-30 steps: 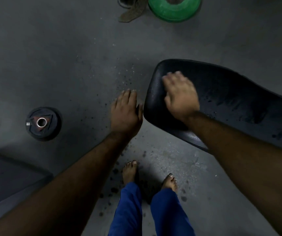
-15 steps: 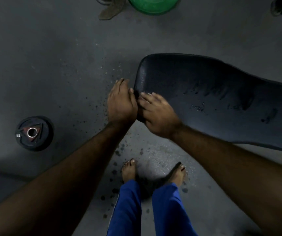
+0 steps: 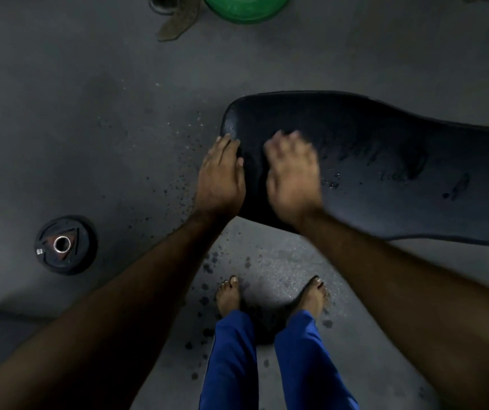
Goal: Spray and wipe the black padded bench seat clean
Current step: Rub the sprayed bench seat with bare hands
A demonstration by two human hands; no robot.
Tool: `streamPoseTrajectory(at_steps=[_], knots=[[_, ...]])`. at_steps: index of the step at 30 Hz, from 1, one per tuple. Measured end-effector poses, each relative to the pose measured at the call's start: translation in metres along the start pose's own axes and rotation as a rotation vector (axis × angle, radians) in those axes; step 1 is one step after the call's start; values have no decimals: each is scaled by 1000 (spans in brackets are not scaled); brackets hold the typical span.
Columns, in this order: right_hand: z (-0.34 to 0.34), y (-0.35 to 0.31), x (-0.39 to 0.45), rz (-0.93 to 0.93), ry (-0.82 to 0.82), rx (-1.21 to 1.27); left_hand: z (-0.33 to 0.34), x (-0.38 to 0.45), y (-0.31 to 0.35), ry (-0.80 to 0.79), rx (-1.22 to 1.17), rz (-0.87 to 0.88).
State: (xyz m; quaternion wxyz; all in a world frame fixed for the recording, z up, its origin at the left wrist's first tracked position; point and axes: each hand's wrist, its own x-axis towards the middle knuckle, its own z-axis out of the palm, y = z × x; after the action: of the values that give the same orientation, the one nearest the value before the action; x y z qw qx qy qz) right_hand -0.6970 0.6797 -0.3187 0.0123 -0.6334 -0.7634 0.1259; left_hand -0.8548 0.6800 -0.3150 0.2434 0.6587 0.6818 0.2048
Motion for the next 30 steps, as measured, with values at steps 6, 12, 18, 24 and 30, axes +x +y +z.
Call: streamPoseTrajectory(at_steps=[6,12,18,24,30], knots=[[0,26,-5,-247,-27,2,11,-1,-1,-59,91,74],[10,-1,-38,-179,-27,68,16,-3,-4,-97,167,100],[-5,34,3,246,77,49,28,-5,-5,-100,166,129],[-8,47,-16,-235,-81,37,24,0,-6,-111,169,177],[-1,9,-8,60,60,113,20,13,-6,-151,149,278]])
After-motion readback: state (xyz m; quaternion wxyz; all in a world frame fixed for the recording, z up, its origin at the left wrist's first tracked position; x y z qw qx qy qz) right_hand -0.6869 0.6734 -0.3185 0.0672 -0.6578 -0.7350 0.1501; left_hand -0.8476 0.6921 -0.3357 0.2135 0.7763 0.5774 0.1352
